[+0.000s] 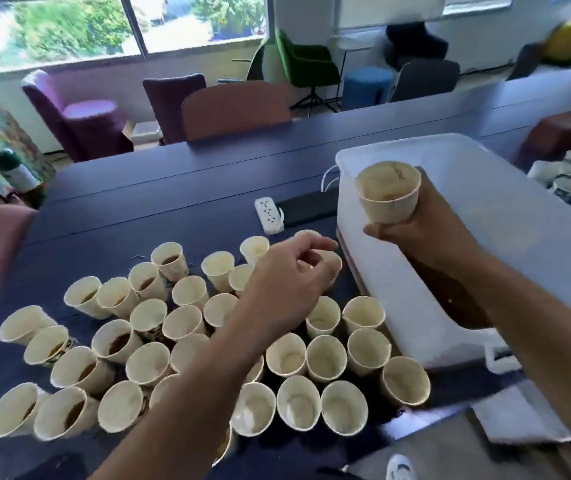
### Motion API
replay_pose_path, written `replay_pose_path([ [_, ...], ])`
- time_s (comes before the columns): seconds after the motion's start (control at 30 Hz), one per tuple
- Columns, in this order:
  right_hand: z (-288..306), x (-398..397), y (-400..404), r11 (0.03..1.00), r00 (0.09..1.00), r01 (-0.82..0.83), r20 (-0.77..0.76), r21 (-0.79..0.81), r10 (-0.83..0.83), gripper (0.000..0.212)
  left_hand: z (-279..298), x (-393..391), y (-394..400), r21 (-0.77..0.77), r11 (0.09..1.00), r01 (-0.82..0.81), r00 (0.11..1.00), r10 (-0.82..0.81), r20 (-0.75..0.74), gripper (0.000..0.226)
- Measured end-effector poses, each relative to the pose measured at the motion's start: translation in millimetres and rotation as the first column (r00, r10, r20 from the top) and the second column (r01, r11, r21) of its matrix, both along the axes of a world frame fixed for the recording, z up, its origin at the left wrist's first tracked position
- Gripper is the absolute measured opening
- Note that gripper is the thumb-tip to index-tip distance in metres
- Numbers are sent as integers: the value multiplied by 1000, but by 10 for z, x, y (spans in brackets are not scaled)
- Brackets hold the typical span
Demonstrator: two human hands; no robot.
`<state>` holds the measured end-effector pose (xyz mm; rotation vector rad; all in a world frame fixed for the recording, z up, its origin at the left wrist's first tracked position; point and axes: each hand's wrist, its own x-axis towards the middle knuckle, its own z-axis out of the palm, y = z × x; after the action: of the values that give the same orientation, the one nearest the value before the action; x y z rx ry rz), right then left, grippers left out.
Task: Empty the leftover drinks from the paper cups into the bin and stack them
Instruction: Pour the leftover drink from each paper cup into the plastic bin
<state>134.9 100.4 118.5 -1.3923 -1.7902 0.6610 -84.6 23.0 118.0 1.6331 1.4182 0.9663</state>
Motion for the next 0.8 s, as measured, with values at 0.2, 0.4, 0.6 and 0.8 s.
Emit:
replay_pose_path([
  [0.2, -217, 608, 169, 986, 978, 163, 141, -31, -157, 68, -160, 591, 82, -27, 990, 141, 986, -143, -85, 13],
  [0.4, -419, 873, 208, 960, 932, 260, 286, -104, -222, 69, -393, 858, 76, 7, 968, 252, 937, -242, -252, 41],
  [0.6, -524, 956, 221, 933, 886, 324, 395, -154, -243, 67, -530, 979, 83, 15, 952, 306, 879, -276, -388, 77],
  [0.8, -554, 961, 229, 919, 855, 353, 458, -174, -242, 70, -583, 1003, 64, -19, 952, 307, 810, -271, -520, 88],
])
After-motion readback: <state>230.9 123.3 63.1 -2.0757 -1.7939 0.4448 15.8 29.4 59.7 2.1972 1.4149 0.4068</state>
